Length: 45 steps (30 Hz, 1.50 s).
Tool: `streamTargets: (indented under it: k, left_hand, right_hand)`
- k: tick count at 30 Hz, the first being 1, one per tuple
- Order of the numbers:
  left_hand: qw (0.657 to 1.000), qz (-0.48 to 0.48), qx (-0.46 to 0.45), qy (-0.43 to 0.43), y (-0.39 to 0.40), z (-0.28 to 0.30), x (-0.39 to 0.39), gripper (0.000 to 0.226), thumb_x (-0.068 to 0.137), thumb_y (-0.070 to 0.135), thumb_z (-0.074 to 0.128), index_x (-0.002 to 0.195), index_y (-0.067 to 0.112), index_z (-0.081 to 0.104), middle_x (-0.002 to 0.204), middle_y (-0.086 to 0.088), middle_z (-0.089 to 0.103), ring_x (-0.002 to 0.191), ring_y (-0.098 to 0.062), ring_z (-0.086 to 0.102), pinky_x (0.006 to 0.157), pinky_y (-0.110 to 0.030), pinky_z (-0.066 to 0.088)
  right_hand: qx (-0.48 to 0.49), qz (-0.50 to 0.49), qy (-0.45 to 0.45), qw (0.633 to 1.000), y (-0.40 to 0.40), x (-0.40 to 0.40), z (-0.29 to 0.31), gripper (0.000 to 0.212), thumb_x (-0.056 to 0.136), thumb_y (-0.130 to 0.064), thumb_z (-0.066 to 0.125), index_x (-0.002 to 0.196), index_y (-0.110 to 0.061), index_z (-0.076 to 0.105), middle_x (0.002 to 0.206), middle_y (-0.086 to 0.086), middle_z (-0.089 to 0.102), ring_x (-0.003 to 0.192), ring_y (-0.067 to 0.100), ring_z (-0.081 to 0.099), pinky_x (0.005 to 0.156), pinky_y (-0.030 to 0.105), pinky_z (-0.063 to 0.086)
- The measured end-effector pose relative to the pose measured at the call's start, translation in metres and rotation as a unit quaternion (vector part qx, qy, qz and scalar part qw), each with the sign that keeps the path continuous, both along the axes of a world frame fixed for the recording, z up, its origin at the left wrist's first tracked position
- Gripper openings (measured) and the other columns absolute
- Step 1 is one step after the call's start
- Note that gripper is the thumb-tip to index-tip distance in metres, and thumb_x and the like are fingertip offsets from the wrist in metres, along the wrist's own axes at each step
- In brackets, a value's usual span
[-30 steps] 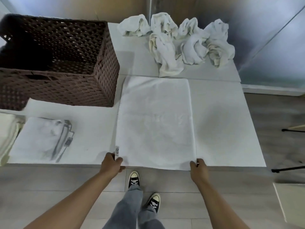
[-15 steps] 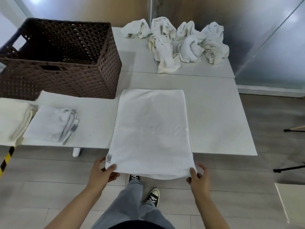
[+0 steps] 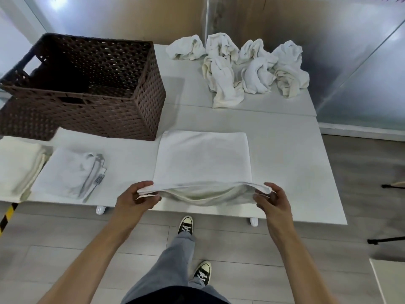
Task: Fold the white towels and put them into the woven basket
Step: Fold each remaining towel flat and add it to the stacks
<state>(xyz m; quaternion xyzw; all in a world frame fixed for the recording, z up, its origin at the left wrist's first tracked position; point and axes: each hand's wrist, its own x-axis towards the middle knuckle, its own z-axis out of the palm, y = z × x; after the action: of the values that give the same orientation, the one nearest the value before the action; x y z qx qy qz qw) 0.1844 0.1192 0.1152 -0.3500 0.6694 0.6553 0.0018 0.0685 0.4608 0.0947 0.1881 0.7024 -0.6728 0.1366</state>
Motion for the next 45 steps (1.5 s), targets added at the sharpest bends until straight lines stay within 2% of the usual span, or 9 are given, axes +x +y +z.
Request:
streamTargets:
  k: [5,8,11,14,18,32,36,40,45]
  left_hand:
    - [0.987,-0.041,-0.156,-0.024,-0.022,-0.006,-0.041,0.016,0.09,0.013,0.073,0.094,0.028,0.071,0.077,0.001,0.073,0.072,-0.014,0.071,0.07,-0.028,0.053]
    - [0.974,-0.053,-0.219,-0.017,-0.04,-0.016,-0.067,0.009,0.091,0.024,0.072,0.094,0.032,0.072,0.093,-0.001,0.062,0.079,-0.014,0.063,0.069,-0.016,0.045]
    - [0.976,-0.064,-0.21,-0.005,-0.055,-0.025,-0.098,0.006,0.094,0.026,0.069,0.1,0.027,0.069,0.112,0.002,0.056,0.096,-0.018,0.059,0.082,-0.024,0.044]
    - [0.979,-0.098,-0.178,-0.01,-0.062,-0.027,-0.13,0.016,0.1,0.032,0.058,0.091,0.019,0.064,0.088,0.001,0.064,0.078,-0.014,0.056,0.071,-0.032,0.043]
    - [0.982,-0.073,-0.174,-0.015,-0.064,-0.032,-0.165,0.038,0.103,0.03,0.052,0.071,0.016,0.038,0.067,0.001,0.04,0.063,-0.016,0.037,0.059,-0.033,0.03]
    - [0.953,-0.026,-0.289,-0.087,-0.064,-0.096,-0.251,0.019,0.102,0.028,0.055,0.103,0.009,0.054,0.092,-0.005,0.059,0.09,-0.03,0.055,0.075,-0.036,0.041]
    - [0.894,-0.109,-0.434,-0.023,-0.055,-0.109,-0.245,0.037,0.096,0.017,0.064,0.131,0.011,0.054,0.127,-0.012,0.054,0.113,-0.03,0.052,0.098,-0.044,0.045]
    - [0.802,-0.291,-0.522,-0.007,-0.019,-0.119,-0.212,0.038,0.093,0.024,0.061,0.131,0.02,0.057,0.135,-0.008,0.053,0.115,-0.033,0.054,0.094,-0.044,0.045]
    - [0.746,-0.434,-0.496,-0.096,0.019,-0.149,-0.154,0.063,0.095,0.051,0.052,0.153,0.034,0.034,0.162,-0.003,0.03,0.143,-0.032,0.038,0.11,-0.046,0.037]
  right_hand:
    - [0.125,0.006,0.03,0.992,-0.012,-0.046,0.003,0.009,0.092,-0.022,0.074,0.1,-0.023,0.071,0.078,0.003,0.068,0.073,0.017,0.061,0.064,0.019,0.044]
    - [0.168,0.01,0.042,0.985,-0.021,-0.075,-0.003,0.008,0.093,-0.031,0.074,0.099,-0.026,0.073,0.089,0.0,0.065,0.078,0.013,0.06,0.068,0.021,0.044]
    - [0.194,0.011,0.053,0.98,-0.031,-0.102,-0.009,0.007,0.096,-0.028,0.069,0.1,-0.022,0.07,0.095,-0.001,0.067,0.084,0.008,0.063,0.065,0.011,0.044]
    - [0.203,0.015,0.047,0.978,-0.044,-0.126,-0.011,0.01,0.1,-0.029,0.063,0.103,-0.02,0.066,0.086,0.0,0.066,0.074,0.014,0.058,0.054,0.009,0.043]
    - [0.195,0.009,0.033,0.98,-0.057,-0.157,-0.02,0.02,0.103,-0.037,0.057,0.104,-0.019,0.067,0.089,-0.002,0.066,0.076,0.012,0.057,0.064,0.023,0.045]
    - [0.25,0.053,0.012,0.967,-0.083,-0.261,-0.108,0.023,0.105,-0.03,0.052,0.107,-0.01,0.063,0.076,-0.005,0.056,0.07,0.016,0.053,0.066,0.031,0.042]
    - [0.366,0.065,0.073,0.926,-0.084,-0.259,-0.119,0.02,0.103,-0.021,0.052,0.123,-0.02,0.057,0.112,-0.001,0.061,0.102,0.022,0.059,0.091,0.036,0.045]
    - [0.456,0.221,0.235,0.83,-0.099,-0.248,-0.114,0.039,0.091,0.0,0.055,0.125,-0.019,0.062,0.128,0.0,0.063,0.118,0.025,0.054,0.099,0.035,0.034]
    - [0.459,0.391,0.154,0.783,-0.089,-0.243,-0.137,0.056,0.093,-0.015,0.056,0.146,-0.03,0.049,0.156,-0.005,0.044,0.144,0.022,0.038,0.112,0.039,0.033]
